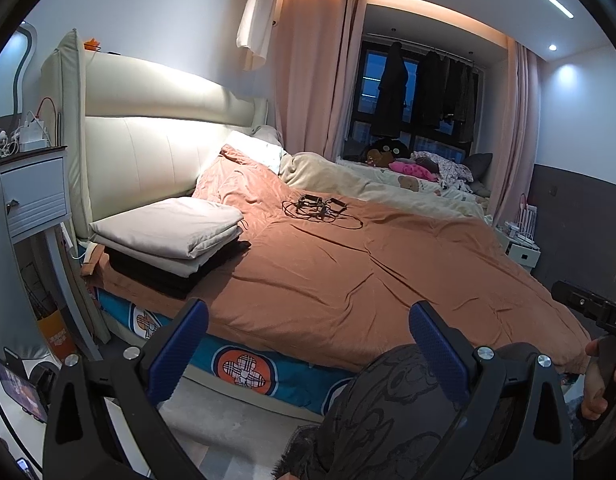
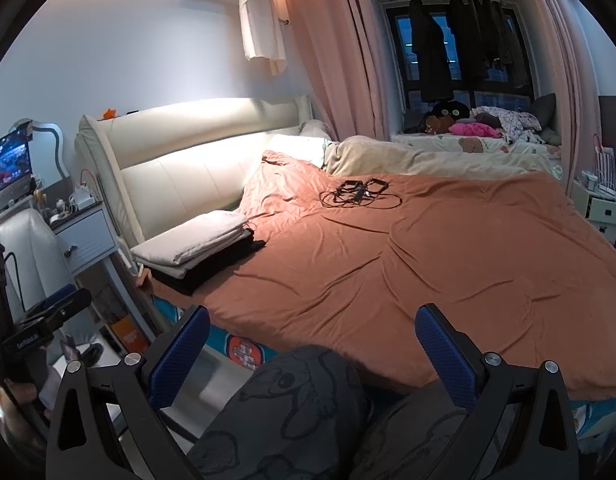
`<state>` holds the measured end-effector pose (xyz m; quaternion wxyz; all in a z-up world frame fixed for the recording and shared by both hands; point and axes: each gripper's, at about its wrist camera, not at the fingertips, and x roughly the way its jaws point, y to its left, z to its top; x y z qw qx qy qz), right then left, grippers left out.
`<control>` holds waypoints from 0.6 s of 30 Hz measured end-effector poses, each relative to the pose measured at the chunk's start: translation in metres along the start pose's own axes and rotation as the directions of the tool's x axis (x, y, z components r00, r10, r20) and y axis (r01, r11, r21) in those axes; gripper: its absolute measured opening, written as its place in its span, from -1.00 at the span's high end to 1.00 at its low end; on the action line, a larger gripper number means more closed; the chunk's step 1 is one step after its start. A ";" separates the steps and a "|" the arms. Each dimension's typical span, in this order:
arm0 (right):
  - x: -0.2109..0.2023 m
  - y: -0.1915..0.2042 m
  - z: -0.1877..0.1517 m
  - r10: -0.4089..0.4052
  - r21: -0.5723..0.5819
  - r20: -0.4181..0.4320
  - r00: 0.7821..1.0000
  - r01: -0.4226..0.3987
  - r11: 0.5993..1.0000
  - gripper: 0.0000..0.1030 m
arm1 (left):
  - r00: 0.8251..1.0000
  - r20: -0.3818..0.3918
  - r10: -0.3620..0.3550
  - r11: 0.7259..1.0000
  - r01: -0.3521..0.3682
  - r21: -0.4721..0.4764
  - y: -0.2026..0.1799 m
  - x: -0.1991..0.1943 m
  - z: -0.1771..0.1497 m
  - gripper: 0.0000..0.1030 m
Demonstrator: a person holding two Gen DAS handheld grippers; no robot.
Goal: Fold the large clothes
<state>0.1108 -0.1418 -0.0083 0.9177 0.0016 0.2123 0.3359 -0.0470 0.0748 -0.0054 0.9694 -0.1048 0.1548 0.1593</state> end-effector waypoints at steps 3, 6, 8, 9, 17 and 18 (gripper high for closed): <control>0.002 0.004 -0.003 -0.003 -0.002 -0.007 1.000 0.003 1.000 -1.00 | 1.000 0.002 -0.001 1.000 0.001 -0.004 -0.001 0.000 0.000 -0.99; 0.003 0.004 -0.003 -0.004 0.000 -0.010 1.000 0.004 1.000 -1.00 | 1.000 0.004 0.015 1.000 -0.015 0.001 -0.002 0.000 0.000 -0.99; 0.003 0.004 -0.002 -0.005 0.002 -0.009 1.000 0.005 1.000 -1.00 | 1.000 0.003 0.015 1.000 -0.015 0.000 -0.003 0.000 0.000 -0.99; 0.003 0.003 -0.002 -0.004 0.003 -0.008 1.000 0.004 1.000 -1.00 | 1.000 0.003 0.012 1.000 -0.012 -0.003 -0.003 0.000 0.000 -0.99; 0.001 0.003 -0.002 -0.005 0.004 -0.012 1.000 0.005 1.000 -1.00 | 1.000 0.009 0.011 1.000 -0.011 -0.002 -0.008 -0.003 0.000 -0.99; 0.001 0.003 -0.003 -0.004 0.004 -0.011 1.000 0.004 1.000 -1.00 | 1.000 0.005 0.007 1.000 -0.007 -0.004 -0.008 -0.004 0.000 -0.99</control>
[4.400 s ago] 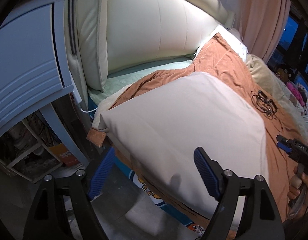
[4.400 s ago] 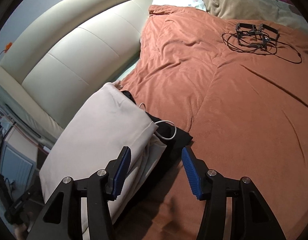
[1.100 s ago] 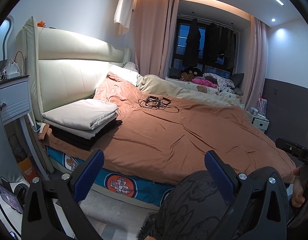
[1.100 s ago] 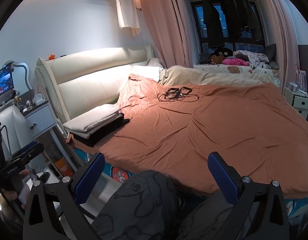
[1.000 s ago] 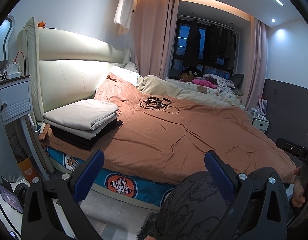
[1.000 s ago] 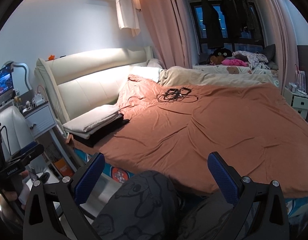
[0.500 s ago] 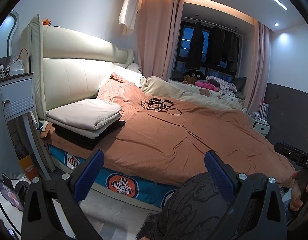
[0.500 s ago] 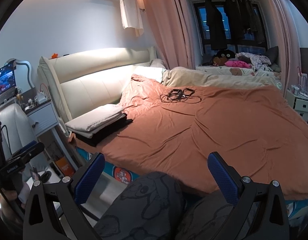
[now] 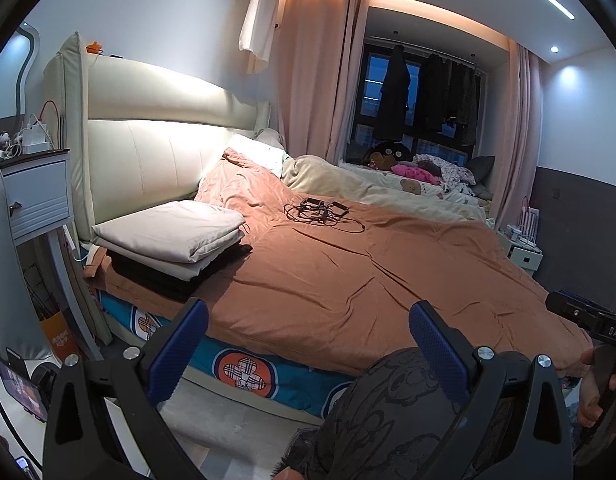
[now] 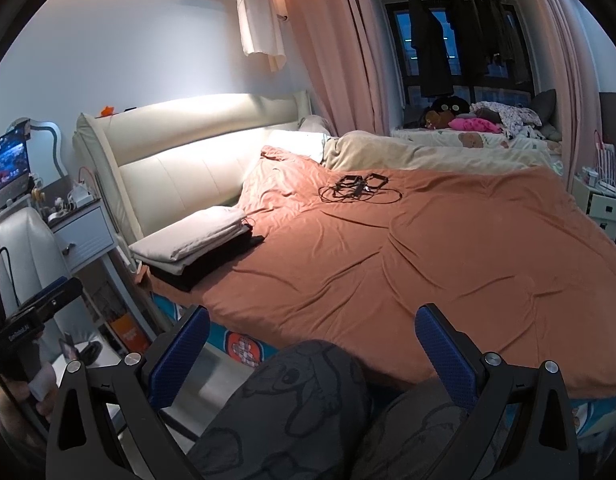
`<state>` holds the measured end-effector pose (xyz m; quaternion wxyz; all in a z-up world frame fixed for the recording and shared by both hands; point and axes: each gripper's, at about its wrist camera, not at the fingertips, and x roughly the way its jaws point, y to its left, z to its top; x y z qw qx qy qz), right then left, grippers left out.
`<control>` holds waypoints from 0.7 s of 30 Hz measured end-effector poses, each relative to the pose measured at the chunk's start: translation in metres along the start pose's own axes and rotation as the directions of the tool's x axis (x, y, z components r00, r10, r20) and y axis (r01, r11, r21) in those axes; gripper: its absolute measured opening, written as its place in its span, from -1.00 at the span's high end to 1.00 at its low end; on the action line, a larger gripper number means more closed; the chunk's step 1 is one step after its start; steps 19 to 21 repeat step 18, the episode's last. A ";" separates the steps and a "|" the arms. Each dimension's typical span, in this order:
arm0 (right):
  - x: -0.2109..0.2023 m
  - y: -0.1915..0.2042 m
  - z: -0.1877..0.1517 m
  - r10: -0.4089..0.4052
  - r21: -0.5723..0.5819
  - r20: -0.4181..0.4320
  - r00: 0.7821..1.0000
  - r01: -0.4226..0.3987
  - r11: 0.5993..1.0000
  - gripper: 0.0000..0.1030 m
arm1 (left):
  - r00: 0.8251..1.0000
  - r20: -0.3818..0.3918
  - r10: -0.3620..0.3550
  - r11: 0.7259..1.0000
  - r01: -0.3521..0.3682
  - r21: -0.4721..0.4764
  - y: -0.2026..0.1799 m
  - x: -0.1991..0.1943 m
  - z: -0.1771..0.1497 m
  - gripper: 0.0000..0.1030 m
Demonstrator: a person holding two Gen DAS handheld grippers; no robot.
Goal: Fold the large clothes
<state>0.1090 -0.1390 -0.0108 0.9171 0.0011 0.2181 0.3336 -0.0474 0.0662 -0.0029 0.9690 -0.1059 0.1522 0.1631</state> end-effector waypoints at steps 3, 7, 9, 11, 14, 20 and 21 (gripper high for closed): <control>-0.001 0.001 -0.001 0.000 0.001 0.001 1.000 0.000 1.000 -1.00 | 1.000 -0.007 -0.007 1.000 0.007 0.007 -0.003 -0.001 0.000 -0.99; -0.003 0.003 -0.002 -0.005 -0.001 0.002 1.000 0.005 1.000 -1.00 | 1.000 0.005 -0.027 0.999 0.027 0.018 -0.008 -0.007 -0.001 -0.99; -0.004 0.004 -0.002 -0.004 0.002 0.001 1.000 0.004 1.000 -1.00 | 1.000 0.016 -0.016 1.000 0.015 0.022 -0.008 -0.011 -0.001 -0.99; -0.005 0.005 -0.001 -0.001 -0.002 0.000 1.000 0.001 1.000 -1.00 | 1.000 0.024 -0.008 0.999 0.007 0.038 -0.012 -0.013 -0.001 -0.99; -0.005 0.008 0.000 0.002 -0.011 -0.001 1.000 -0.002 1.000 -1.00 | 0.999 0.033 -0.009 0.999 0.008 0.031 -0.012 -0.015 0.000 -0.99; -0.005 0.010 -0.001 0.002 -0.020 -0.008 1.000 -0.002 1.000 -1.00 | 0.999 0.040 0.004 1.000 -0.004 0.016 -0.010 -0.015 0.002 -0.99; -0.005 0.010 -0.001 0.002 -0.020 -0.008 1.000 -0.002 1.000 -1.00 | 0.999 0.040 0.004 1.000 -0.004 0.016 -0.010 -0.015 0.002 -0.99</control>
